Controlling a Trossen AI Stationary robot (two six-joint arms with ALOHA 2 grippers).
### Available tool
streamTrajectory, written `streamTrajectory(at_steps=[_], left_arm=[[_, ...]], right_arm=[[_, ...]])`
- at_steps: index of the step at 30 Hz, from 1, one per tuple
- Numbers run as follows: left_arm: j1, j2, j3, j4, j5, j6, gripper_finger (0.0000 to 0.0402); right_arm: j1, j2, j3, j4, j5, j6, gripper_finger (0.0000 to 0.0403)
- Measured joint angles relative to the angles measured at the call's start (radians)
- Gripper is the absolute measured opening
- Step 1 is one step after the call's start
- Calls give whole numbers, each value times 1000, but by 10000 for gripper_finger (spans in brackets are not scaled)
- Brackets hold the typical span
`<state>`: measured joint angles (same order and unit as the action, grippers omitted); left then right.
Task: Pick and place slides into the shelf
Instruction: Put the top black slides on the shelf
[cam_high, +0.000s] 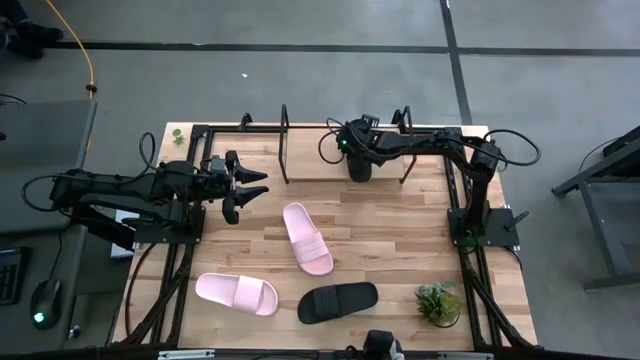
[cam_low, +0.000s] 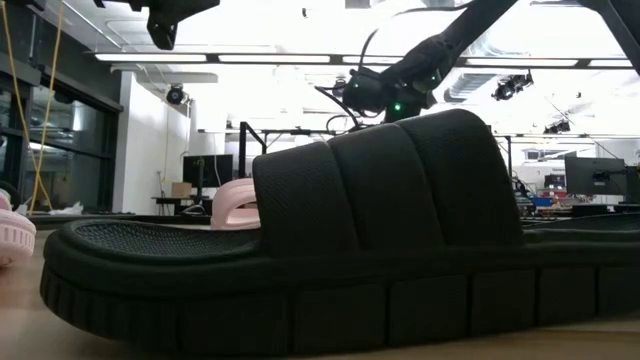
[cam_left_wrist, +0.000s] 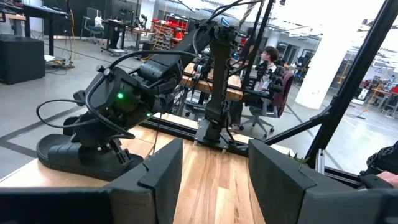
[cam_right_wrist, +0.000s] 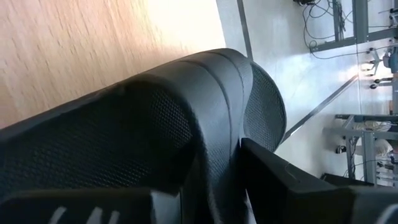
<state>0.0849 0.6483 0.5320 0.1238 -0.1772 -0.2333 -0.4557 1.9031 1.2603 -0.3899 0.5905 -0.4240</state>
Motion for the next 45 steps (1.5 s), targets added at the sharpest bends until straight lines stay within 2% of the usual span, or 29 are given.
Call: streamTrajectory(at_steps=[4,13,24,41,45], left_arm=[[0,0,0,0,0,0,168],[0,0,0,-1,0,0,168],[0,0,0,-3,0,0,168],[0,0,0,-7,0,0,168],[0,0,0,-7,0,0,168]], right_arm=[[-1,1,44,-56,-13,13,103],[0,1,95,-151,-116,70,103],[-2,0,96,-232,-112,110,103],[-2,0,96,-285,-18,147,103],[-2,0,96,-291,-41,147,103]])
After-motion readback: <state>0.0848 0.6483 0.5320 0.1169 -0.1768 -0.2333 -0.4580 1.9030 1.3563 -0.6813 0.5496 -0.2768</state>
